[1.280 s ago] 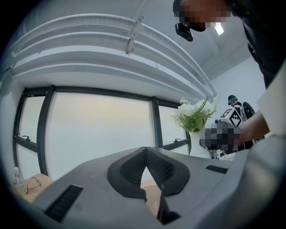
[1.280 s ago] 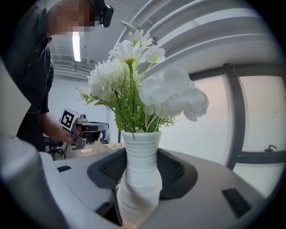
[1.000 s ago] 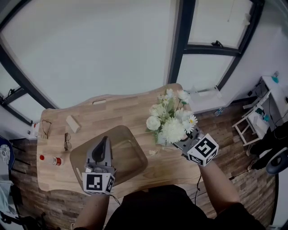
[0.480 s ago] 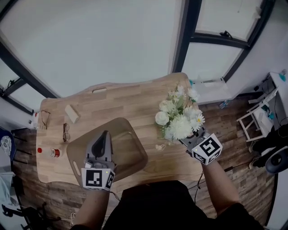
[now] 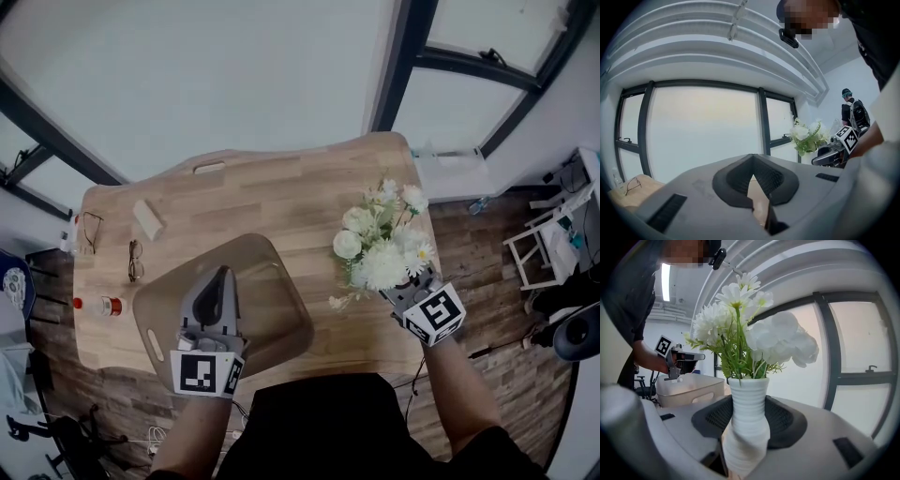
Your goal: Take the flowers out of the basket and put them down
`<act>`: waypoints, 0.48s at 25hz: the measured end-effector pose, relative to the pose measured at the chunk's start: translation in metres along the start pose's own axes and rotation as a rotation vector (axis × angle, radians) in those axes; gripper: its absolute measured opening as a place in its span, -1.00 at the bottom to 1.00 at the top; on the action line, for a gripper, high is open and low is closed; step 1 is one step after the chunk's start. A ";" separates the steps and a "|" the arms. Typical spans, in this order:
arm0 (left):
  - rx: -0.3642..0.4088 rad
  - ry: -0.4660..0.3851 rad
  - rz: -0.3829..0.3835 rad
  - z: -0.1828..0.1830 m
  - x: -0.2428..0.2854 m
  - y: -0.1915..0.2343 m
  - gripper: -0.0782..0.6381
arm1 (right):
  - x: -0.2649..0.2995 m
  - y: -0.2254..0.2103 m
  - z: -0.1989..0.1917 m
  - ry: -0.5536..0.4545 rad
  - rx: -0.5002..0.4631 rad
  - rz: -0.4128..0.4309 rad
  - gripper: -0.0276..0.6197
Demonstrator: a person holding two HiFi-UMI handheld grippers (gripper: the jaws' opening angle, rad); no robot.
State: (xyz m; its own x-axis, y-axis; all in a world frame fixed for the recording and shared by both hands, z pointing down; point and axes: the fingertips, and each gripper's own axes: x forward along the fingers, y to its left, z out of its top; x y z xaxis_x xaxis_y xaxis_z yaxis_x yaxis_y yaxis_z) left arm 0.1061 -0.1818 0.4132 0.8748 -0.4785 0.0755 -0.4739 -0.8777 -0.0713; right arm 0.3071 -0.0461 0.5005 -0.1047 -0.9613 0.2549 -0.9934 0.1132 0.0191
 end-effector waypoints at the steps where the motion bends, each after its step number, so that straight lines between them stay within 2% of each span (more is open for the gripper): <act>1: 0.000 0.002 0.000 -0.001 0.001 -0.001 -0.77 | 0.001 -0.001 -0.003 -0.001 0.002 -0.004 -0.20; 12: 0.007 0.039 -0.008 -0.016 0.010 -0.005 -0.77 | 0.014 -0.012 -0.039 0.009 0.023 -0.028 -0.20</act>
State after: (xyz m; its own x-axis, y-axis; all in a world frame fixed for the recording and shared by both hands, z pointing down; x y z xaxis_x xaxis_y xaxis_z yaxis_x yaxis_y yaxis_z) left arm 0.1159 -0.1828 0.4299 0.8742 -0.4719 0.1147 -0.4657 -0.8815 -0.0778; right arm 0.3196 -0.0516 0.5417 -0.0768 -0.9615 0.2637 -0.9967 0.0807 0.0039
